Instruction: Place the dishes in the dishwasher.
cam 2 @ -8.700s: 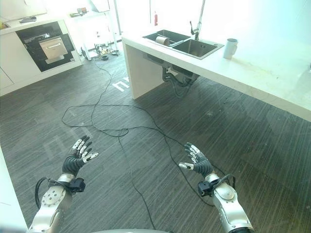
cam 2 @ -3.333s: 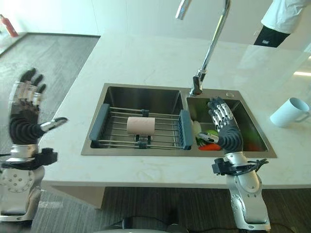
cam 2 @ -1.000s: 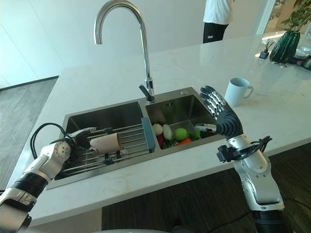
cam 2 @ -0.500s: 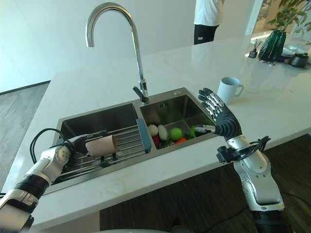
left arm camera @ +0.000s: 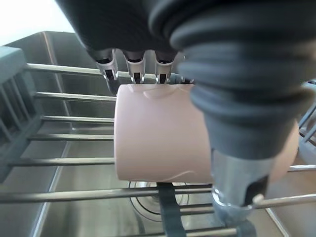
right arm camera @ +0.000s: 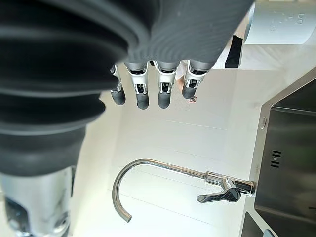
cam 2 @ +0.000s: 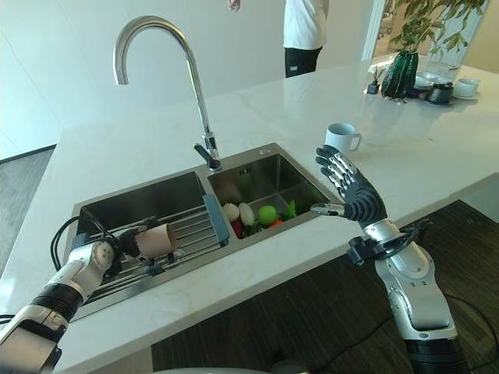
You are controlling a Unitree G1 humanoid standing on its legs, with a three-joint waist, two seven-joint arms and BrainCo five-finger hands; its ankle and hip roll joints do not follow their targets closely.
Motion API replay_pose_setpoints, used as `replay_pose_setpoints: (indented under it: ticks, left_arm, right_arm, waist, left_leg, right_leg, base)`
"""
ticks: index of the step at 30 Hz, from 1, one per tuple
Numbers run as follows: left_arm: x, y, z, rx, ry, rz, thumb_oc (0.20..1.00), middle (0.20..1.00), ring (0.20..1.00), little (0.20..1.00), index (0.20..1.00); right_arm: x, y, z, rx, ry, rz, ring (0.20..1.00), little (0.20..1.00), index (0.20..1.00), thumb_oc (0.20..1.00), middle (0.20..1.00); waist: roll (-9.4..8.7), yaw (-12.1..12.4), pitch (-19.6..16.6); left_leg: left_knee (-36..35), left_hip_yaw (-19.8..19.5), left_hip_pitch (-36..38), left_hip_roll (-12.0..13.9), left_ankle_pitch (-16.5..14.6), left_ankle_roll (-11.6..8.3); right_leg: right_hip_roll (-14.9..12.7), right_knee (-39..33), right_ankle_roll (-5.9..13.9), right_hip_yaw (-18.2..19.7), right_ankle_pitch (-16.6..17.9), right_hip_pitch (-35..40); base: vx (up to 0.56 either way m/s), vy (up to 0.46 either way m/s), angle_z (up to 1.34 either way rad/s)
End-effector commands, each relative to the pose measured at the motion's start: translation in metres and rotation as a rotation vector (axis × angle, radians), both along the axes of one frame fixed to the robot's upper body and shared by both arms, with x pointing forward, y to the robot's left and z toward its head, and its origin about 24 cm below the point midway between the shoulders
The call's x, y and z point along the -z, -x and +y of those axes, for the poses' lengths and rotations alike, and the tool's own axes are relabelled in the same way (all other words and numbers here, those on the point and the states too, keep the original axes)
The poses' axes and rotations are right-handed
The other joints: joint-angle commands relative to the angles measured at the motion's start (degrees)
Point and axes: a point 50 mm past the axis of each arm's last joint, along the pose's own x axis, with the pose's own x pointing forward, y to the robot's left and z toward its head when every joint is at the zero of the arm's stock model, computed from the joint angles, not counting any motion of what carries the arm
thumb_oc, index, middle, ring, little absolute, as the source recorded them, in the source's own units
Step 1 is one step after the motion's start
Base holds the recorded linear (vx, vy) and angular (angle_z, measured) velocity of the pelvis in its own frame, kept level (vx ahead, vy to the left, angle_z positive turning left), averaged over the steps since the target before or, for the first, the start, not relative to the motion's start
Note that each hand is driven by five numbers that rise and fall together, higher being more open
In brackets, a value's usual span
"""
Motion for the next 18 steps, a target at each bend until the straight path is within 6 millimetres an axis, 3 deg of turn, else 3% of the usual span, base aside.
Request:
replay_pose_setpoints:
  ticks: [1, 4, 6, 7, 15, 18]
  left_arm:
    - [-0.006, -0.006, 0.015, -0.053, -0.072, 0.005, 1.0, 1.0, 1.0, 1.0, 1.0]
    - [0.009, 0.002, 0.021, -0.092, -0.086, 0.068, 1.0, 1.0, 1.0, 1.0, 1.0]
    - [0.018, 0.009, 0.027, -0.149, -0.1, 0.158, 0.344, 0.344, 0.344, 0.344, 0.344]
    - [0.021, 0.012, 0.03, -0.17, -0.107, 0.171, 0.2, 0.2, 0.2, 0.2, 0.2]
    - [0.038, 0.029, 0.043, -0.195, -0.25, 0.304, 0.2, 0.2, 0.2, 0.2, 0.2]
    - [0.043, 0.032, 0.042, -0.175, -0.271, 0.281, 0.2, 0.2, 0.2, 0.2, 0.2]
  right_arm:
    - [-0.019, 0.003, -0.002, -0.002, -0.009, -0.11, 1.0, 1.0, 1.0, 1.0, 1.0]
    - [-0.021, 0.002, -0.001, -0.006, -0.009, -0.112, 1.0, 1.0, 1.0, 1.0, 1.0]
    - [-0.023, 0.002, 0.0, -0.013, -0.007, -0.113, 1.0, 1.0, 1.0, 1.0, 1.0]
    - [-0.023, 0.002, 0.0, -0.014, -0.007, -0.113, 1.0, 1.0, 1.0, 1.0, 1.0]
    - [-0.027, 0.001, 0.005, -0.029, -0.004, -0.121, 1.0, 1.0, 1.0, 1.0, 1.0]
    - [-0.027, 0.0, 0.006, -0.035, -0.005, -0.122, 1.0, 1.0, 1.0, 1.0, 1.0]
  waist:
    - [-1.16, -1.4, -0.1]
    - [-1.16, -1.7, -0.3]
    - [-1.11, -1.9, -0.3]
    - [-1.05, -2.0, -0.3]
    - [-0.74, -2.2, -0.3]
    - [-0.87, -2.3, -0.3]
  left_leg:
    - [0.7, -2.9, 0.1, 2.2, -3.4, -0.8]
    - [0.7, -2.6, 0.1, 2.2, -3.5, -0.8]
    - [0.7, -2.4, 0.1, 2.2, -3.4, -0.81]
    - [0.7, -2.3, 0.1, 2.2, -3.4, -0.83]
    - [0.7, -2.2, 0.2, 2.2, -3.5, -0.88]
    - [0.7, -2.1, 0.3, 2.2, -3.5, -0.96]
  right_leg:
    - [-3.6, 0.4, 5.33, -0.7, -8.8, 5.8]
    - [-3.6, 0.4, 5.32, -0.4, -8.8, 5.7]
    - [-3.6, 0.4, 5.32, -0.3, -8.7, 5.7]
    - [-3.5, 0.4, 5.31, -0.2, -8.7, 5.7]
    - [-3.5, 0.4, 5.3, 0.0, -8.8, 5.7]
    - [-3.6, 0.4, 5.32, 0.0, -8.9, 5.8]
  base:
    - [-0.02, -0.011, -0.13]
    - [-0.01, -0.003, -0.01]
    - [0.0, 0.001, -0.02]
    - [0.0, 0.0, 0.0]
    - [0.0, 0.0, 0.0]
    - [-0.01, -0.001, -0.08]
